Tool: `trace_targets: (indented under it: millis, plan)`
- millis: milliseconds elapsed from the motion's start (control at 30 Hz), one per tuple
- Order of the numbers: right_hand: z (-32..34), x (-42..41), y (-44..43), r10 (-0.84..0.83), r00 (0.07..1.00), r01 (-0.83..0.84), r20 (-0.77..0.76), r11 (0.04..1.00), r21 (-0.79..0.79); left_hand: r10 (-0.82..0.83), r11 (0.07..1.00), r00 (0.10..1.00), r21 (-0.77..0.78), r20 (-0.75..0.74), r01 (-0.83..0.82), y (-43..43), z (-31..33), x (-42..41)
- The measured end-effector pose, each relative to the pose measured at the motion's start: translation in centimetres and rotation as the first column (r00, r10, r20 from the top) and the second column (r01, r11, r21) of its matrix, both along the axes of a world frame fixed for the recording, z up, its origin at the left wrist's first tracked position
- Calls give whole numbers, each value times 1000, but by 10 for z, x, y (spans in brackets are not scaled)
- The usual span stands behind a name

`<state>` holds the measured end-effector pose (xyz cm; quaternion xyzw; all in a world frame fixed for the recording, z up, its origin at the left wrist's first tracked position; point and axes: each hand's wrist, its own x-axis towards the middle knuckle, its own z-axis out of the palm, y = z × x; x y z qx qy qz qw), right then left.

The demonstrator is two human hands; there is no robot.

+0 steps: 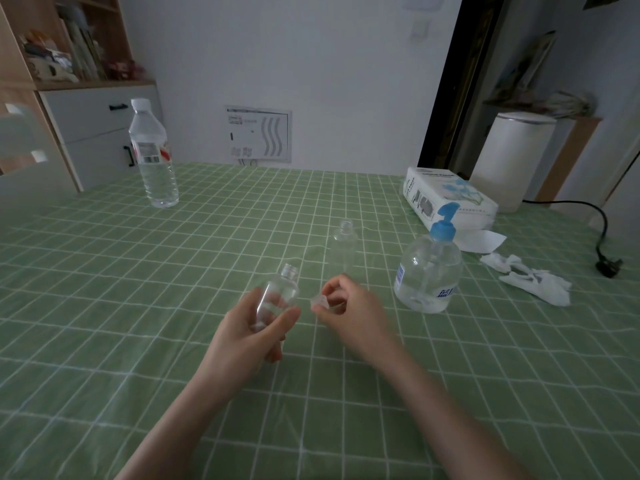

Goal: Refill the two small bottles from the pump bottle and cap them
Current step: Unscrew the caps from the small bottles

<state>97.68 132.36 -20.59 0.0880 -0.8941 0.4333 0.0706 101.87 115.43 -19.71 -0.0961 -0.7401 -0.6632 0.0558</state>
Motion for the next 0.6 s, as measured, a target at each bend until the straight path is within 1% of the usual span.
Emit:
trace_targets:
  millis: [133, 267, 433, 600]
  plan:
    - [-5, -1, -2, 0, 1000, 0, 3, 992, 125, -6, 1000, 1000, -16, -3, 6, -1, -1, 0]
    - [-6, -1, -1, -3, 1000, 0, 16, 988, 152, -1, 1000, 1000, -21, 0, 1, 0, -4, -2]
    - [-5, 3, 5, -1, 1000, -1, 21, 995, 95, 3, 1000, 1000, -2, 11, -3, 2, -3, -2]
    - [10, 17, 23, -27, 999, 27, -34, 999, 26, -3, 999, 1000, 38, -11, 3, 12, 5, -1]
